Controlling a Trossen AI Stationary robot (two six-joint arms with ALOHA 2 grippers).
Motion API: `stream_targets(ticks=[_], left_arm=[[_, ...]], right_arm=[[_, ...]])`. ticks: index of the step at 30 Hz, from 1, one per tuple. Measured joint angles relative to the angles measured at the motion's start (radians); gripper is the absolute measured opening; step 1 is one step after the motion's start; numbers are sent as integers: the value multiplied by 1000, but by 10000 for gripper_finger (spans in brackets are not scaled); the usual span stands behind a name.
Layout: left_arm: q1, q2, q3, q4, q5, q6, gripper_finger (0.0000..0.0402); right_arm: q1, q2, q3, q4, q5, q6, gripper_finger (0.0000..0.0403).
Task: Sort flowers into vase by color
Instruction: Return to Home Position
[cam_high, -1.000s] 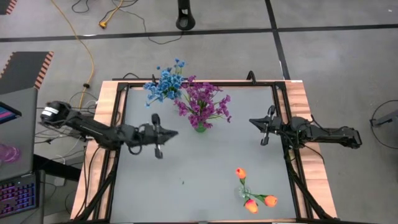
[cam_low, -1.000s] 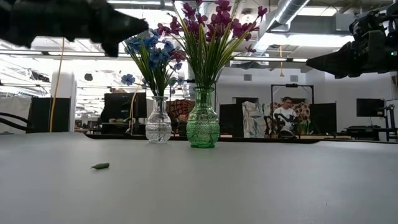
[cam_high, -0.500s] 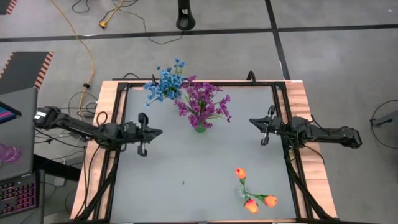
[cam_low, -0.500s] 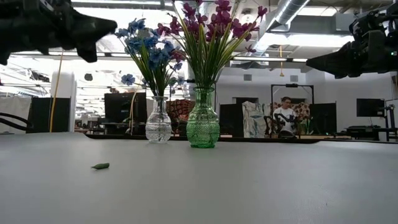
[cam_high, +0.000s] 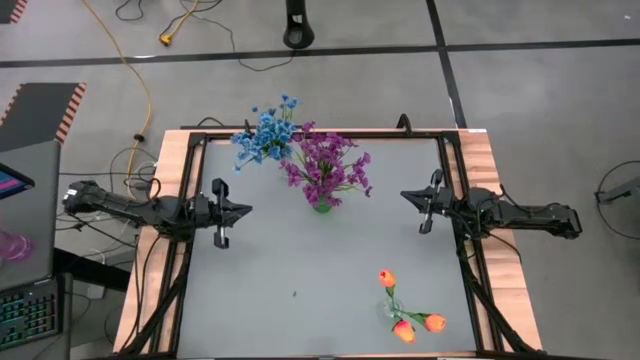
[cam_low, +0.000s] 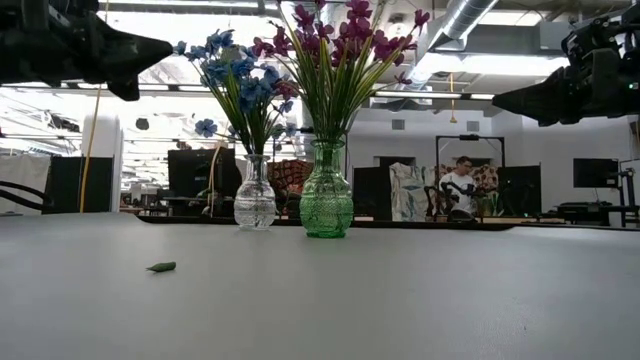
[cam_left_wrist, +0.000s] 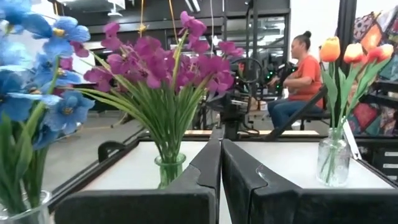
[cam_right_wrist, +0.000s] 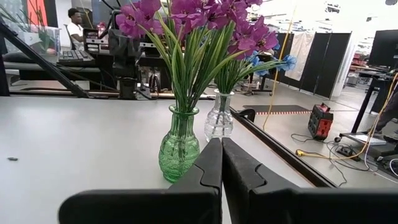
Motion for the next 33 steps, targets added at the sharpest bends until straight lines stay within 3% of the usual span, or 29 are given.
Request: stream_targets(ticks=[14,33], left_arm=[[0,-286,-1,-380,-47,-2,0],[2,-278,-2,-386,-72,66,0]], right_arm=[[0,0,0,0,0,0,31],[0,0,0,0,0,0,31]])
